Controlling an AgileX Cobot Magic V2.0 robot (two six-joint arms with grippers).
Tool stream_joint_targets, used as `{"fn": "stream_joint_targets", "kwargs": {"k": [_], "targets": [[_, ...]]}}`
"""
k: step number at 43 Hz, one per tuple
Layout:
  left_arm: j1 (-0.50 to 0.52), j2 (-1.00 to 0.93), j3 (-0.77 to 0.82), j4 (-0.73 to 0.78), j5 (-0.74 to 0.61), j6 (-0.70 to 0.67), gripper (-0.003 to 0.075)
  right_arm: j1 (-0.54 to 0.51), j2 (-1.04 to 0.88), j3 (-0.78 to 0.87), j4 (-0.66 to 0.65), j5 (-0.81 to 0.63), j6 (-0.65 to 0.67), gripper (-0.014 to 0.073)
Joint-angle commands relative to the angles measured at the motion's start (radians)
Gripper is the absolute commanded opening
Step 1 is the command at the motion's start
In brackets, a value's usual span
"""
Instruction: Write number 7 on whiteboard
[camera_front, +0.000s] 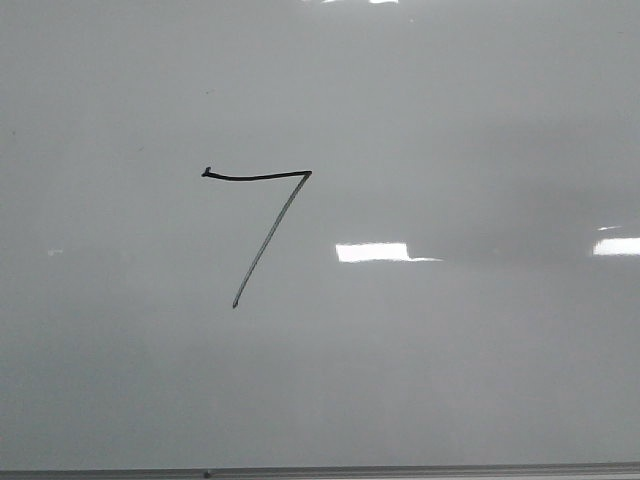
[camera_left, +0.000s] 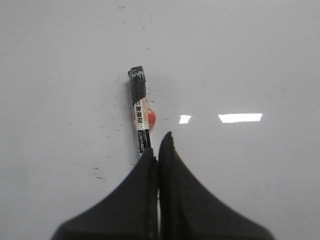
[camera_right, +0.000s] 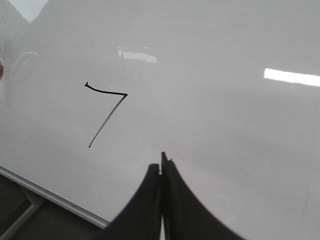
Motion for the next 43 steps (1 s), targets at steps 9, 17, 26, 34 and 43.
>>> {"fn": "stream_joint_targets", "kwargs": {"k": [9, 17, 26, 34, 43], "targets": [[-0.005, -0.014, 0.003, -0.008, -0.090, -0.009, -0.0020, -0.004, 0.003, -0.027, 0.023, -0.047, -0.003, -0.0069], [-0.005, -0.014, 0.003, -0.008, -0.090, -0.009, -0.0020, -0.004, 0.003, -0.027, 0.023, -0.047, -0.003, -0.0069], [-0.005, -0.014, 0.003, -0.008, -0.090, -0.009, -0.0020, -0.004, 0.003, -0.027, 0.023, -0.047, -0.003, -0.0069], [-0.005, -0.014, 0.003, -0.008, -0.090, -0.009, -0.0020, -0.004, 0.002, -0.013, -0.021, -0.125, -0.002, -0.0069], [-0.005, -0.014, 0.003, -0.008, -0.090, -0.009, -0.0020, -0.052, -0.057, 0.101, -0.293, -0.277, 0.268, -0.0069]]}}
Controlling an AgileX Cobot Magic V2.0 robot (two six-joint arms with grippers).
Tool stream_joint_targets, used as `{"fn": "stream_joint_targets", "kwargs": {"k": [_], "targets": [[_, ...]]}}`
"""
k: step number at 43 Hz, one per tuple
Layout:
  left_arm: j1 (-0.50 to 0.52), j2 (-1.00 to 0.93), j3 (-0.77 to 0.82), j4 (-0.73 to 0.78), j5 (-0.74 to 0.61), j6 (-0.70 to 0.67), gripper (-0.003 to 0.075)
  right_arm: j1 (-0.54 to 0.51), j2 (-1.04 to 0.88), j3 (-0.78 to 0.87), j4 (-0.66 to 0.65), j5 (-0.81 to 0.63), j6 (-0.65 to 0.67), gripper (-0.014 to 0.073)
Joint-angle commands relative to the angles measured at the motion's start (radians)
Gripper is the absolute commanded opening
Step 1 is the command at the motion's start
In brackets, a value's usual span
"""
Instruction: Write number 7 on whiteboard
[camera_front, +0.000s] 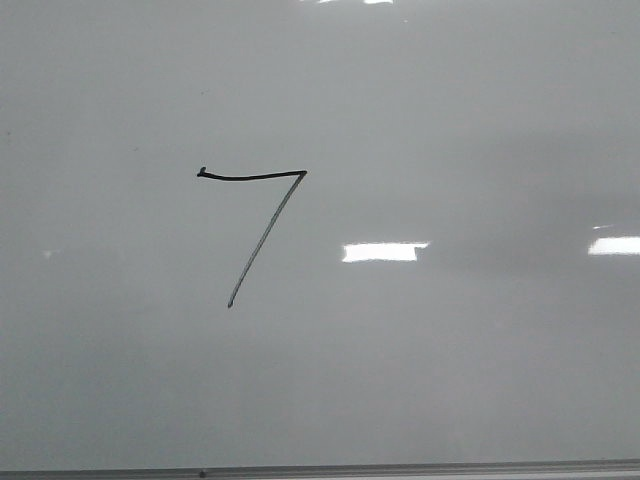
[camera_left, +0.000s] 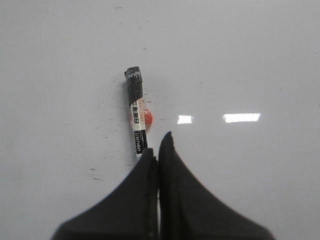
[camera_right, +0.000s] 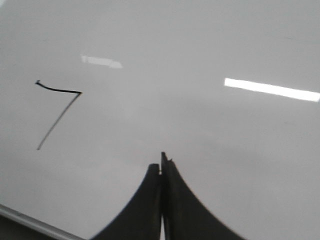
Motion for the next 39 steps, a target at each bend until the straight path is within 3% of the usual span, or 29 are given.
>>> {"fn": "stream_joint_targets", "kwargs": {"k": [1, 6, 13, 19, 26, 39], "targets": [[-0.005, -0.014, 0.003, -0.006, -0.090, -0.009, -0.0020, -0.048, -0.042, 0.037, -0.149, -0.139, 0.185, -0.0069], [-0.005, -0.014, 0.003, -0.006, -0.090, -0.009, -0.0020, -0.102, -0.131, 0.122, -0.306, -0.159, 0.398, -0.0069], [-0.005, -0.014, 0.003, -0.006, -0.090, -0.009, -0.0020, -0.152, -0.257, 0.234, -0.407, -0.130, 0.547, -0.0069], [-0.005, -0.014, 0.003, -0.006, -0.090, -0.009, -0.0020, -0.165, -0.347, 0.300, -0.440, -0.111, 0.551, -0.0069], [-0.005, -0.014, 0.003, -0.006, -0.090, -0.009, -0.0020, -0.166, -0.433, 0.298, -0.464, 0.005, 0.551, -0.0069], [-0.005, -0.014, 0.003, -0.006, -0.090, -0.009, -0.0020, -0.166, -0.428, 0.298, -0.461, 0.008, 0.551, -0.0069]]}}
